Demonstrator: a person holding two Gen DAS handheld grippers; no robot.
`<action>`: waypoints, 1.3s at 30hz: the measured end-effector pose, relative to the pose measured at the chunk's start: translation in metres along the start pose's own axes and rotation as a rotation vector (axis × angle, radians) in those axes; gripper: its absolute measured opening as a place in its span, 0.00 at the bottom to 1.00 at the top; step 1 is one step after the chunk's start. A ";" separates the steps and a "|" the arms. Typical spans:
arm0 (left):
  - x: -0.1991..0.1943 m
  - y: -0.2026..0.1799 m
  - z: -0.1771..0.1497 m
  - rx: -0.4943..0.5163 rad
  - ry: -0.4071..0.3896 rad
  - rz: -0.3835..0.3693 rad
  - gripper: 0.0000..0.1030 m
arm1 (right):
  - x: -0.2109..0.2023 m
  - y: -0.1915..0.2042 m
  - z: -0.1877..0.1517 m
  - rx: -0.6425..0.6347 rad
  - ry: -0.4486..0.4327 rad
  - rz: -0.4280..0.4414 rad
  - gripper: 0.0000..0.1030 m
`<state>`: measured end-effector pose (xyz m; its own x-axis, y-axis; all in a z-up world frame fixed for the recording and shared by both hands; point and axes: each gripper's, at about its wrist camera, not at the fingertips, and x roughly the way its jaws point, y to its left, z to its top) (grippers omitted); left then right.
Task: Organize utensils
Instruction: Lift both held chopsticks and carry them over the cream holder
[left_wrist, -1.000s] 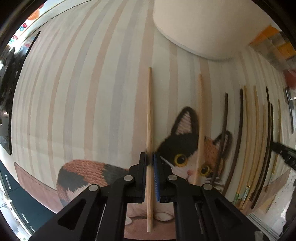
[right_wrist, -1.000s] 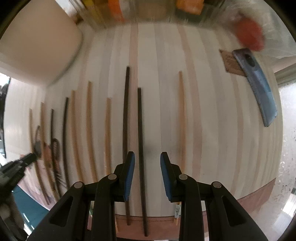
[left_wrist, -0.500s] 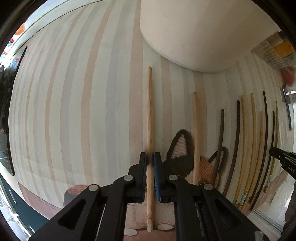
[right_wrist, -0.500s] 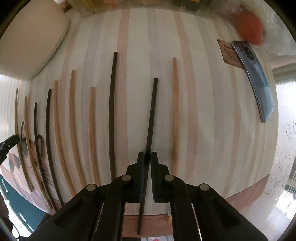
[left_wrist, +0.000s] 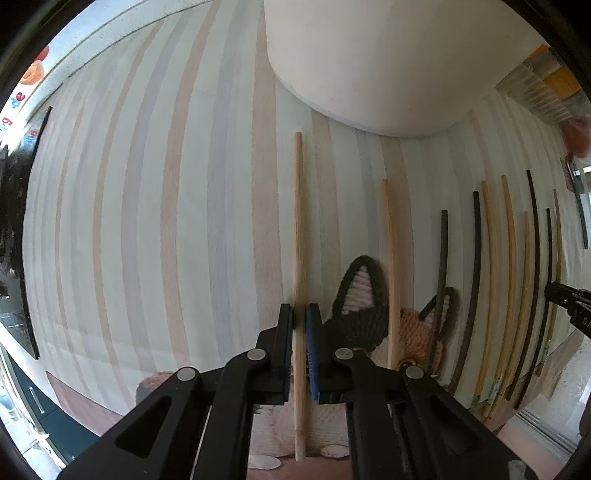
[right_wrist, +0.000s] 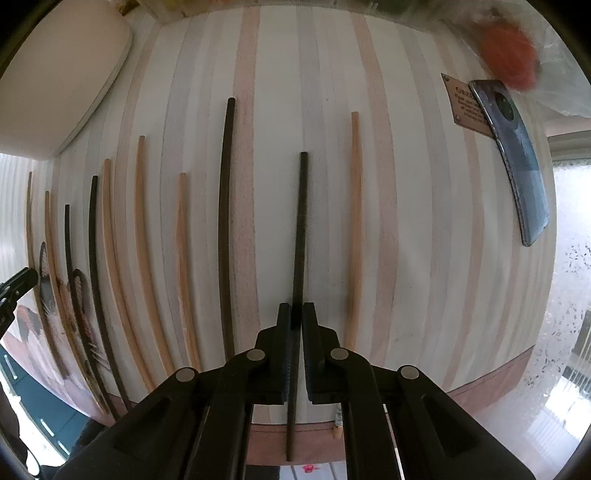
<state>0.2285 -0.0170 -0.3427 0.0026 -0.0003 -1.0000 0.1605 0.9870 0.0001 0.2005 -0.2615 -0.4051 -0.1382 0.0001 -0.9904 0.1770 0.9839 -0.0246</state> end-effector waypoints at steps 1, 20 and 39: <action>-0.005 0.004 -0.002 0.001 -0.012 0.001 0.04 | 0.000 0.000 -0.004 0.005 -0.013 0.005 0.05; -0.097 0.016 -0.066 -0.051 -0.238 -0.045 0.04 | -0.094 -0.011 -0.056 -0.013 -0.258 0.159 0.05; -0.312 0.053 -0.014 -0.138 -0.737 -0.160 0.04 | -0.307 0.024 -0.051 -0.123 -0.756 0.360 0.05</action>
<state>0.2221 0.0375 -0.0306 0.6553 -0.2044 -0.7272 0.0899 0.9769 -0.1936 0.1974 -0.2291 -0.0945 0.6031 0.2411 -0.7604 -0.0279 0.9590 0.2819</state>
